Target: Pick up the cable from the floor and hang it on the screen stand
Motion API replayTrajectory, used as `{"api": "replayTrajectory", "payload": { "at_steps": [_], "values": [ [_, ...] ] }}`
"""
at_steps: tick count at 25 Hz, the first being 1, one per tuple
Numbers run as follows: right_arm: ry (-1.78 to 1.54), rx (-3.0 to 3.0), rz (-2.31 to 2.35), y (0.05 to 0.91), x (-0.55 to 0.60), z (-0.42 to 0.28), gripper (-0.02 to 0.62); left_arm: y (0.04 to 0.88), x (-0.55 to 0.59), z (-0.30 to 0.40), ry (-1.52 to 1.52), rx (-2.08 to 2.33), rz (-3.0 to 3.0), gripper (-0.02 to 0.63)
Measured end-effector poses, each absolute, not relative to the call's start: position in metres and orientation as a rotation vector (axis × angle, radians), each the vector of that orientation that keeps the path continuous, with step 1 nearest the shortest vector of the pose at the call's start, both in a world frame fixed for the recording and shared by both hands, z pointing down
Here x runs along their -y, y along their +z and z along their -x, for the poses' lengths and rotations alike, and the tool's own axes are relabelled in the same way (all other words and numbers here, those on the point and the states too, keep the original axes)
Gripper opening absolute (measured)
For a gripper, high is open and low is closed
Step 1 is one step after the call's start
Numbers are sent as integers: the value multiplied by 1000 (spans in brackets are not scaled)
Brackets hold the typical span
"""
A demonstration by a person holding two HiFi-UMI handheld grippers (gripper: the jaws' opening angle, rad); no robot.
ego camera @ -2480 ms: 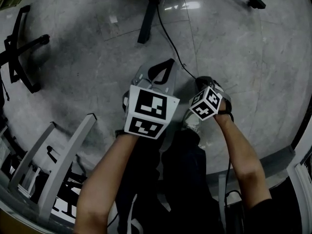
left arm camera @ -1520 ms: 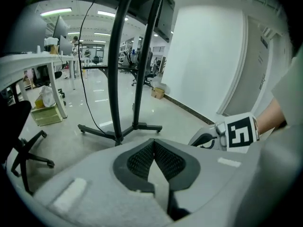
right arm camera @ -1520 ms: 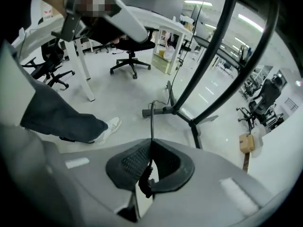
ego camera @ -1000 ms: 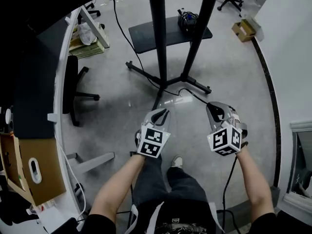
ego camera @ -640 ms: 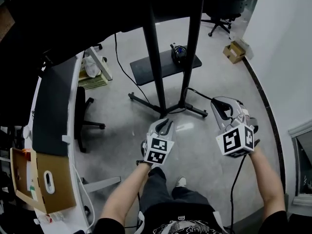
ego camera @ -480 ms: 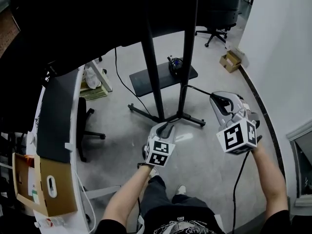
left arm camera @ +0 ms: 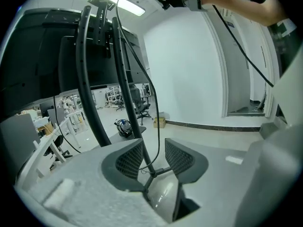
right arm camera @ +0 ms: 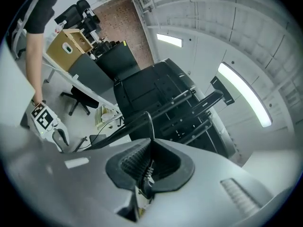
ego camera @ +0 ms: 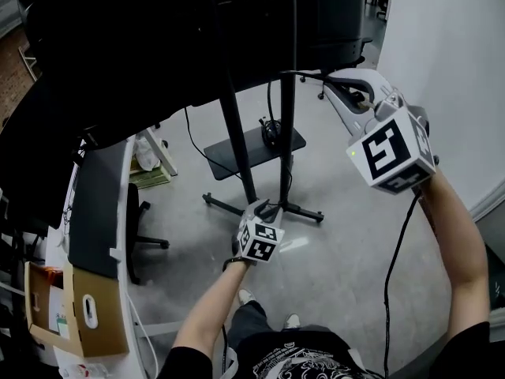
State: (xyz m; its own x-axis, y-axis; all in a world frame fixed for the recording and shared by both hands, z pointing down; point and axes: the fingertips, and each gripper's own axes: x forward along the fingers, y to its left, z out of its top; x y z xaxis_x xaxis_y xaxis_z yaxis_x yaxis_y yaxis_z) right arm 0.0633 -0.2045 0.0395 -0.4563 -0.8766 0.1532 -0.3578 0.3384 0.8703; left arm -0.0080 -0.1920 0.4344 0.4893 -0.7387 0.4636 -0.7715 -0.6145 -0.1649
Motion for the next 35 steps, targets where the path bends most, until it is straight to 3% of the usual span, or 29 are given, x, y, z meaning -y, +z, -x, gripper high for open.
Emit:
{"api": "replayTrajectory", "payload": {
  "at_steps": [12, 35],
  "values": [
    [-1228, 1909, -1205, -82, 210, -52, 21, 362, 270, -7, 669, 1542, -2653, 164],
    [-1334, 1827, -1249, -148, 215, -67, 25, 360, 270, 7, 613, 1586, -2686, 162]
  ]
}}
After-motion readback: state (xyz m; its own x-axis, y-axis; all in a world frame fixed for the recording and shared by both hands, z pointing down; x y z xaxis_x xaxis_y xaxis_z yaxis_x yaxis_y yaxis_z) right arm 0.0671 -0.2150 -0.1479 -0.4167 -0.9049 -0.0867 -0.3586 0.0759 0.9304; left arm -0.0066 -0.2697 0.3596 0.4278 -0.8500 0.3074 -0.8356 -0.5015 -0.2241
